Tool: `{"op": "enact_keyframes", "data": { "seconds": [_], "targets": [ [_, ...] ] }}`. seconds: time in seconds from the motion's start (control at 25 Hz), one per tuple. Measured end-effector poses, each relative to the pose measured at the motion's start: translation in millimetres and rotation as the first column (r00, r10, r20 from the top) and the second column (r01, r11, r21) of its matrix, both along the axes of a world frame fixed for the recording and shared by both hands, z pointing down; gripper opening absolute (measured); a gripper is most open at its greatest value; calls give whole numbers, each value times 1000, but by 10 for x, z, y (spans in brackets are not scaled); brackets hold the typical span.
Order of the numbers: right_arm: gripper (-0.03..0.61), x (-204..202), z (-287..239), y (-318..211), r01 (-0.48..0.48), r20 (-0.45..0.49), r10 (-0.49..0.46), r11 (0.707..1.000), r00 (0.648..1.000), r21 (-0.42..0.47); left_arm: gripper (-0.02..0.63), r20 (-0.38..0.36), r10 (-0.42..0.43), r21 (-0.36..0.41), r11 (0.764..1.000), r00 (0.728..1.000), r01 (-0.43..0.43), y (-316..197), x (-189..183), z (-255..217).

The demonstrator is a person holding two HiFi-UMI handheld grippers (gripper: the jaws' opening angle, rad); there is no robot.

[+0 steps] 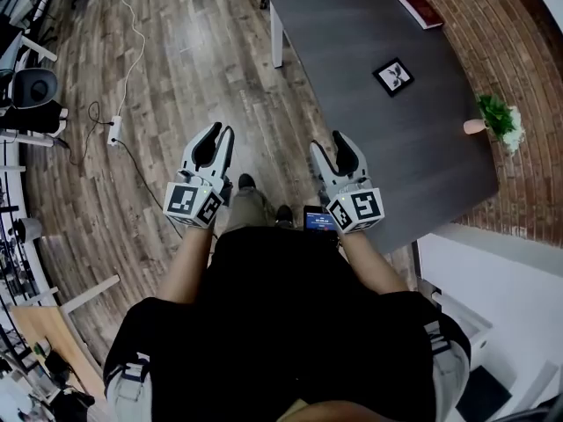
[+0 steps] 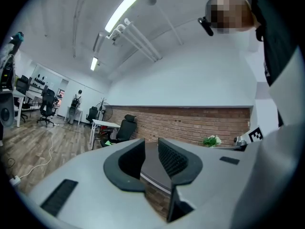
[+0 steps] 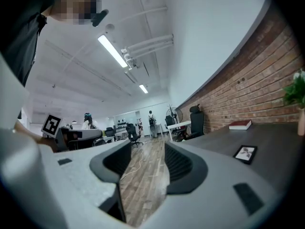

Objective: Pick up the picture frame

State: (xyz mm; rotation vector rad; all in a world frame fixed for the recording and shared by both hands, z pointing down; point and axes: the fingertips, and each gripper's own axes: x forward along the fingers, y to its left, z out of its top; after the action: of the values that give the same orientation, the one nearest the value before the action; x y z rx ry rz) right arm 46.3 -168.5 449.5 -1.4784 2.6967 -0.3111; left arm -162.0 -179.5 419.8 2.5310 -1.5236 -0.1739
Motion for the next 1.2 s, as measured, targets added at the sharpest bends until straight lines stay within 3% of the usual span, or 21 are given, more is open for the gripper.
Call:
{"op": "enact_keyframes", "data": {
  "seconds": [0.32, 0.68, 0.96, 1.2],
  "targets": [
    [221, -169, 115, -1123, -120, -22, 120, 992, 993, -30, 81, -33, 108, -38, 993, 994, -109, -1296, -179, 228],
    [221, -296, -16, -2320, -289, -50, 287, 956, 957, -38, 81, -33, 298, -53, 953, 954, -299, -2828, -228, 229],
    [221, 188, -69, -2554, -484, -55, 482, 874, 874, -38, 81, -54, 507, -94, 855, 860, -510, -3516, 368, 346],
    [221, 717, -125, -2532, -623, -55, 622, 782, 781, -8, 81, -70, 672, -74, 734, 738, -675, -3785, 1216, 326]
  ]
}}
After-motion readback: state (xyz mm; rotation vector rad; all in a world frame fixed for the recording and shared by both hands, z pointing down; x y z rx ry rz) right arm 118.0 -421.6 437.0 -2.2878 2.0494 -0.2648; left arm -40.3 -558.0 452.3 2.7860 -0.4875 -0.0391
